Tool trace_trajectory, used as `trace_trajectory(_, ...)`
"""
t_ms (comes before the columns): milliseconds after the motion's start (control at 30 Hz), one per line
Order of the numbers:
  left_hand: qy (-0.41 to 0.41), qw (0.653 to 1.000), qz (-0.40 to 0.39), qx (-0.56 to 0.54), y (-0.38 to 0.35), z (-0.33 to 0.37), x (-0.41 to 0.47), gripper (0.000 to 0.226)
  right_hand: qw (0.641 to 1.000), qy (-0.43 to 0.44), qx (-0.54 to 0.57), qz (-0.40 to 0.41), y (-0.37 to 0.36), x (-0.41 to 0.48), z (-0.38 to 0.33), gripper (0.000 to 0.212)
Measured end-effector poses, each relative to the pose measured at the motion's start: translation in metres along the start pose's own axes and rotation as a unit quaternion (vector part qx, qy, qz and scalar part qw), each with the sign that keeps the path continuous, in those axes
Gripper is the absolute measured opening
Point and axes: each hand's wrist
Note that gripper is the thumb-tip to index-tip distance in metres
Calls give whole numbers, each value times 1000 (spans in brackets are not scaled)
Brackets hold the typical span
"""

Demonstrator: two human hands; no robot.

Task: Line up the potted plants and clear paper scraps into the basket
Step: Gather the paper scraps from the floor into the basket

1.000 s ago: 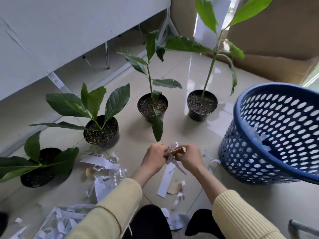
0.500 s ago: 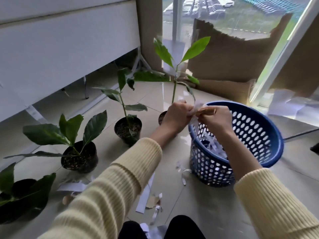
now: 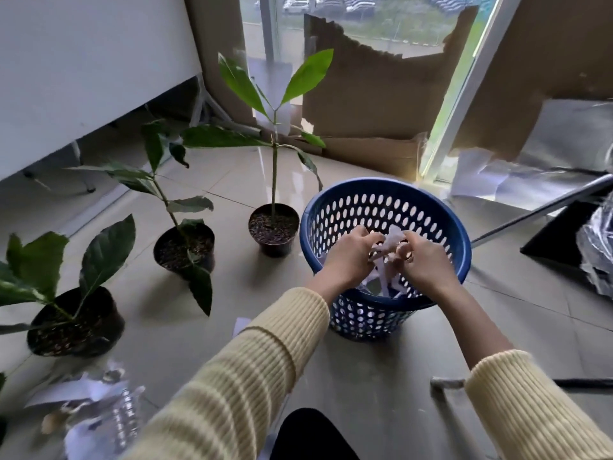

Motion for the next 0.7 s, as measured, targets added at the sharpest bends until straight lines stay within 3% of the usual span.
trace_trajectory(67, 6, 1000, -21, 1, -2, -3, 2, 61, 1000, -4, 2, -15, -6, -3, 5, 28)
trace_trajectory(133, 1, 1000, -23, -6, -4, -4, 3, 67, 1000, -13, 2, -13, -10, -4, 6, 37)
trace_trajectory(233, -1, 1000, -30, -5, -6, -7, 2, 70, 1000, -28, 3, -4, -10, -4, 4, 57)
trace_trajectory(367, -8, 1000, -3, -14, -9, -12, 0, 61, 999, -35, -14, 12, -16, -6, 3, 57)
trace_trajectory(500, -54, 987, 134, -75, -5, -3, -4, 42, 995, -13, -2, 100, -10, -11, 1, 53)
trace_trajectory(600, -66, 951, 270, -137, -4, -7, -16, 37, 986, 18, 18, 166, -9, -15, -5, 51)
trace_trajectory(700, -42, 918, 350, -182, -7, -22, -37, 41, 977, 37, 28, 210, -11, -21, -18, 52)
Point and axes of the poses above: each hand's wrist, its own x-axis towards the middle knuckle, its own y-axis out of the back of the hand, z = x × y, and after that the axes turned 7 degrees about y, right-handed
